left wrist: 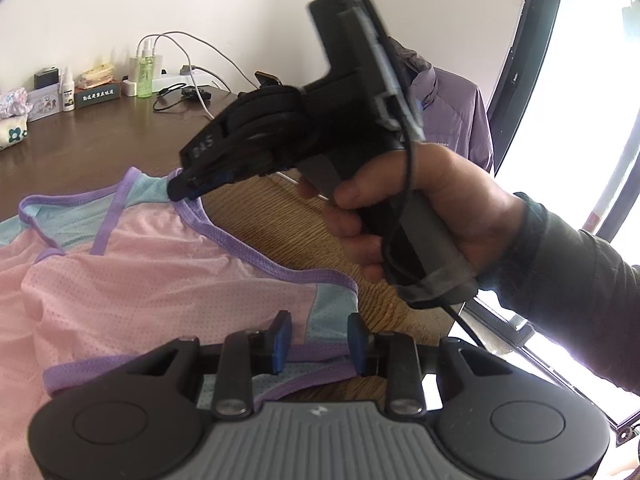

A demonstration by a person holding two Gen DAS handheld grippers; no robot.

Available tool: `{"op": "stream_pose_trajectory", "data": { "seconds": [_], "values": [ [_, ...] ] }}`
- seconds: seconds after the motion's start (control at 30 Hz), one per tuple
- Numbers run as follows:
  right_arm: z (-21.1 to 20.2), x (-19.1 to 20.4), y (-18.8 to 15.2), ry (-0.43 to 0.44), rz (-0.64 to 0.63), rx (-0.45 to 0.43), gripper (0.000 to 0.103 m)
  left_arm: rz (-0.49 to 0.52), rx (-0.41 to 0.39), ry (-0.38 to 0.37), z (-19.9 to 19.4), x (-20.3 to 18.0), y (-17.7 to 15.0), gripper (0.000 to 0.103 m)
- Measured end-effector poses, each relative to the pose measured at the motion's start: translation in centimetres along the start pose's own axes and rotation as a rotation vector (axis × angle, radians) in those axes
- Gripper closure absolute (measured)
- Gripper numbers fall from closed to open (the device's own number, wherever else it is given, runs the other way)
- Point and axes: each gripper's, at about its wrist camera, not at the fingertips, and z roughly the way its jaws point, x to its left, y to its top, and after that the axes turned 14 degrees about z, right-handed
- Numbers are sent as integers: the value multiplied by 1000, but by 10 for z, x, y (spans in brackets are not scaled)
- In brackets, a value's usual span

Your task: Fold clothes

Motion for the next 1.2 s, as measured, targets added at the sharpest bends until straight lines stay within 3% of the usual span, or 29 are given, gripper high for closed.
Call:
{"op": "stream_pose_trajectory", "data": {
  "seconds": [0.07,0.23,0.5,0.67,0.8,0.97,1.03,1.07,1.1,1.2],
  "values": [
    [4,2,1,-8,-17,-4,98,4,1,3,0,-1,0,74],
    [1,-7,5,-46,1,-49,99,10,4,3,-1,-1,-1,74],
    [-21,-12,10,-18,-1,-81,91,1,16,-4,-1,2,1,74],
    [-1,-13,14,-15,11,-14,93,19,4,-23,2,1,6,74],
    [7,-16,19,-41,43,-34,95,27,17,-9,5,-3,5,73],
    [-7,-3,16,-63,-32,-43,93,-65,12,-19,-8,7,5,73],
    [-28,8,14,-9,-96,-74,93,-95,-58,-5,-39,15,2,71],
    [-38,14,13,27,-126,-84,92,-109,-69,39,-52,21,-1,60],
    [-44,21,15,85,-152,-55,92,-121,-72,91,-65,26,-4,56],
    [-36,41,27,278,-136,152,92,-97,-38,252,-82,38,-16,56]
  ]
}}
